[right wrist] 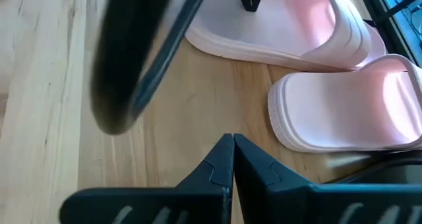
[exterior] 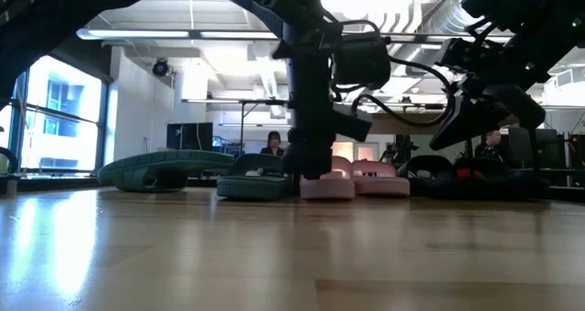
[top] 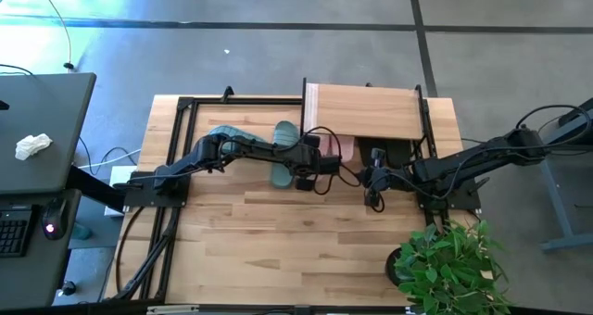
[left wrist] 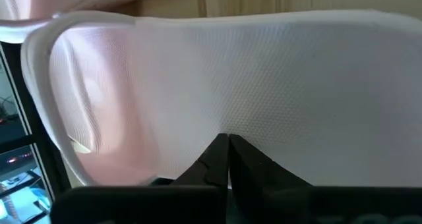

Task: Pick and place slides into the shelf
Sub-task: Put the pink slipper under the shelf

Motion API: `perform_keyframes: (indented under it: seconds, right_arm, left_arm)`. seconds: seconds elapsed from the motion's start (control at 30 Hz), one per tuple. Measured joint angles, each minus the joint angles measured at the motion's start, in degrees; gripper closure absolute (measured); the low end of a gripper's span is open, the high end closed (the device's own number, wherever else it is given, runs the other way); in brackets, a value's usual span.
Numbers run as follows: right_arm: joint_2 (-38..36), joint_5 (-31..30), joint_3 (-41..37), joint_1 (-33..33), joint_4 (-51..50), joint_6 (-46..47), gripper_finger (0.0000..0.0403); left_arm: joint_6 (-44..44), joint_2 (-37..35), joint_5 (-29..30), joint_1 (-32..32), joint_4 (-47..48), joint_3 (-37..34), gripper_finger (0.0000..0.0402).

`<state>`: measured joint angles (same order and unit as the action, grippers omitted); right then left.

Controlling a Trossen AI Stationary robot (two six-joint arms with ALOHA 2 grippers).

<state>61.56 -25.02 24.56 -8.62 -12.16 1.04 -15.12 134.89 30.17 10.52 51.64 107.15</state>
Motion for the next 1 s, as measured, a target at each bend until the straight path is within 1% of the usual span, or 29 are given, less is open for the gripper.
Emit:
perform_keyframes:
  seconds: [0.17, 0.37, 0.5, 0.6, 0.73, 0.87, 1.0]
  right_arm:
    - [0.00, 0.59, 0.01, 0.00, -0.03, 0.01, 0.0403]
    - [0.00, 0.58, 0.00, 0.00, -0.44, 0.02, 0.0403]
    - [0.00, 0.62, 0.00, 0.00, -0.46, 0.22, 0.0403]
    - [-0.02, 1.09, 0.02, 0.00, -0.44, 0.27, 0.0403]
    - [-0.02, 1.11, 0.00, 0.00, -0.64, 0.45, 0.0403]
    - [-0.02, 1.14, 0.00, 0.00, -0.68, 0.24, 0.0403]
    - [-0.02, 1.12, 0.00, 0.00, -1.17, 0.22, 0.0403]
  left_arm:
    - [0.15, 0.04, 1.75, -0.02, -0.65, -0.02, 0.0400]
    - [0.09, -0.29, 1.84, -0.41, -0.18, 0.09, 0.0400]
    - [-0.01, -0.74, 1.95, -0.79, 0.33, 1.41, 0.0394]
    - [-2.30, -0.74, 1.31, -1.14, 1.89, 2.82, 0.0375]
    - [-3.05, -0.74, 1.12, -1.52, 4.67, 4.83, 0.0331]
    - [-2.37, -0.74, 0.99, -2.68, 10.60, 8.79, 0.0289]
    - [-1.05, -0.74, 2.35, -5.19, 17.15, 13.86, 0.0275]
